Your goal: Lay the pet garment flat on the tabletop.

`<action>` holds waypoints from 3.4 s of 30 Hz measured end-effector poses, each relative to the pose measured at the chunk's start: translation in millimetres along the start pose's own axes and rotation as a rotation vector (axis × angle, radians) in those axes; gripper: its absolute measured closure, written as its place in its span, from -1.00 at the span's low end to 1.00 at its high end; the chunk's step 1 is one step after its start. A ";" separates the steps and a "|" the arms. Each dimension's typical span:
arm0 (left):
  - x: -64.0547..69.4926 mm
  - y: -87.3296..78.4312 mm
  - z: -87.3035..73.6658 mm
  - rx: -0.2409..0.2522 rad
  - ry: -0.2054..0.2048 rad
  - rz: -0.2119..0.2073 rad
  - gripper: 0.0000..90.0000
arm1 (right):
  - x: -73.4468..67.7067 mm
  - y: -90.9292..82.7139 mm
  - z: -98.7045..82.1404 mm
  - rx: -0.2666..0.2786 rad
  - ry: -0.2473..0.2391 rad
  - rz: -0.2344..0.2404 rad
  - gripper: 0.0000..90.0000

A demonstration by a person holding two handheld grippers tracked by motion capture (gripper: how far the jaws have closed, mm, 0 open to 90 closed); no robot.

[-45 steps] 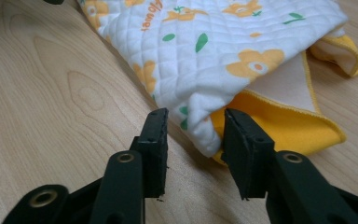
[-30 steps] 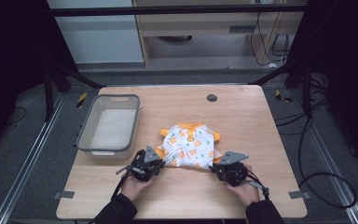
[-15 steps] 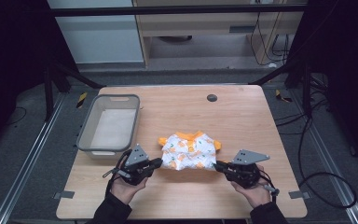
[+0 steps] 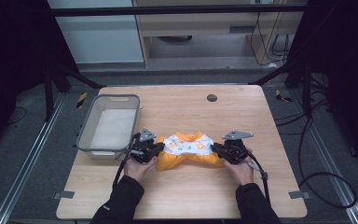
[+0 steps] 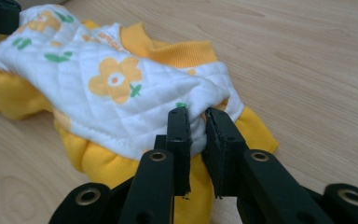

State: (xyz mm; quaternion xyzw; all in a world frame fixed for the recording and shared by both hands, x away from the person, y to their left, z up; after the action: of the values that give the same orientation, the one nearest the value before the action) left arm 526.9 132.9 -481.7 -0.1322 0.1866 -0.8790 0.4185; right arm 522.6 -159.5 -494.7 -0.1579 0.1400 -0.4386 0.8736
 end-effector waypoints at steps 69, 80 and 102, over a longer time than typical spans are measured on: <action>30.8 -22.5 -53.3 -0.101 0.082 -0.051 0.03 | -22.9 -45.8 -33.0 -0.050 -0.137 0.074 0.90; 27.0 -32.7 -43.7 -0.082 0.029 -0.119 0.92 | -22.8 -51.1 -27.8 -0.034 -0.122 0.079 0.91; 46.9 -78.9 -68.1 -0.167 0.051 -0.145 0.23 | -44.5 -94.4 -51.6 -0.116 -0.086 0.138 0.68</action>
State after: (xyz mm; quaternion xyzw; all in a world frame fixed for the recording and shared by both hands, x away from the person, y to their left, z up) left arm 417.5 156.6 -504.4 -0.1573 0.2596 -0.8914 0.3366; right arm 409.0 -184.7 -499.4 -0.2167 0.1381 -0.3615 0.8963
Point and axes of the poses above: each handheld gripper's, and its own axes: y roughly forward along the jaws, z roughly out of its top, x roughly to its right, the point moved 3 cm from there along y, roughly forward along the jaws, and after that the axes turned 13 degrees about x, right-handed, at the moved point
